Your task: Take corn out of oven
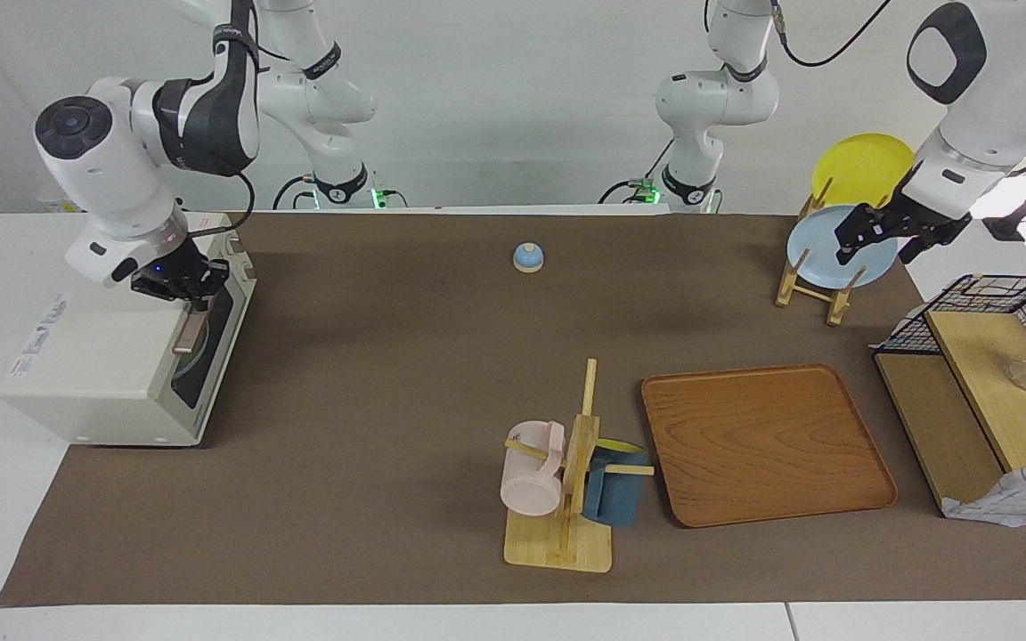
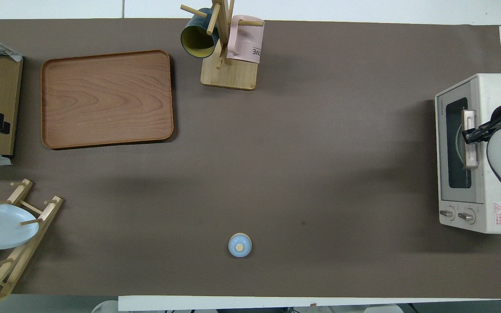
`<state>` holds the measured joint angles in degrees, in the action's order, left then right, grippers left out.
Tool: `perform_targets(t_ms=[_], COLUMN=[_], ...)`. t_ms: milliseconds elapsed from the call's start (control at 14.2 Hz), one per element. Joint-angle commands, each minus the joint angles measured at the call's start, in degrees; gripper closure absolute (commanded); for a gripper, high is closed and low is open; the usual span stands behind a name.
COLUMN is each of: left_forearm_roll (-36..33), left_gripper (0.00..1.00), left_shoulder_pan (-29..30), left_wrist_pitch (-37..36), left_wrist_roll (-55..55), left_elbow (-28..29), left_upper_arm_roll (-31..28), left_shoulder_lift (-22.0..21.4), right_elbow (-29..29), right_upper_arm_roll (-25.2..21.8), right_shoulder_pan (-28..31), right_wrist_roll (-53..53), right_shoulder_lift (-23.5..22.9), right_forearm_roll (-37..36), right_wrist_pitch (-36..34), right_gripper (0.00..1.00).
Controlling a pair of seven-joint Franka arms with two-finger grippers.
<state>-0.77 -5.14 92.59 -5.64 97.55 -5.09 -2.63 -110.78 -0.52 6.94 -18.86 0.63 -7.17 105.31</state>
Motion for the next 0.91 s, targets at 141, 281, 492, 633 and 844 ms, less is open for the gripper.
perform_targets(t_ms=[141,281,492,633,844], left_forearm_roll=[-0.37,-0.37,-0.37,-0.37,-0.37], left_gripper=[0.0,0.0,0.0,0.0,0.0], left_shoulder_pan=[0.66,0.66,0.66,0.66,0.66], left_wrist_pitch=[-0.39,-0.39,-0.39,-0.39,-0.39], left_wrist_roll=[0.1,0.1,0.1,0.1,0.1], left_elbow=[-0.6,-0.6,-0.6,-0.52,-0.6], left_upper_arm_roll=[0.61,0.52,0.61,0.61,0.52], left_shoulder_lift=[0.26,0.26,0.26,0.26,0.26], right_elbow=[-4.78,-7.25,-7.52,-7.52,-7.61], right_upper_arm_roll=[0.52,0.61,0.69,0.69,0.69], right_shoulder_pan=[1.05,0.62,-4.38,-7.54,-9.13], right_wrist_roll=[-1.18,-0.3,6.36,10.49,13.49], right_shoulder_lift=[1.13,1.04,-0.98,-4.04,-9.14], right_forearm_roll=[-0.48,-0.13,0.05,0.32,0.4], right_wrist_pitch=[3.67,6.91,8.77,12.54,18.86], right_gripper=[1.0,1.0,1.0,1.0,1.0])
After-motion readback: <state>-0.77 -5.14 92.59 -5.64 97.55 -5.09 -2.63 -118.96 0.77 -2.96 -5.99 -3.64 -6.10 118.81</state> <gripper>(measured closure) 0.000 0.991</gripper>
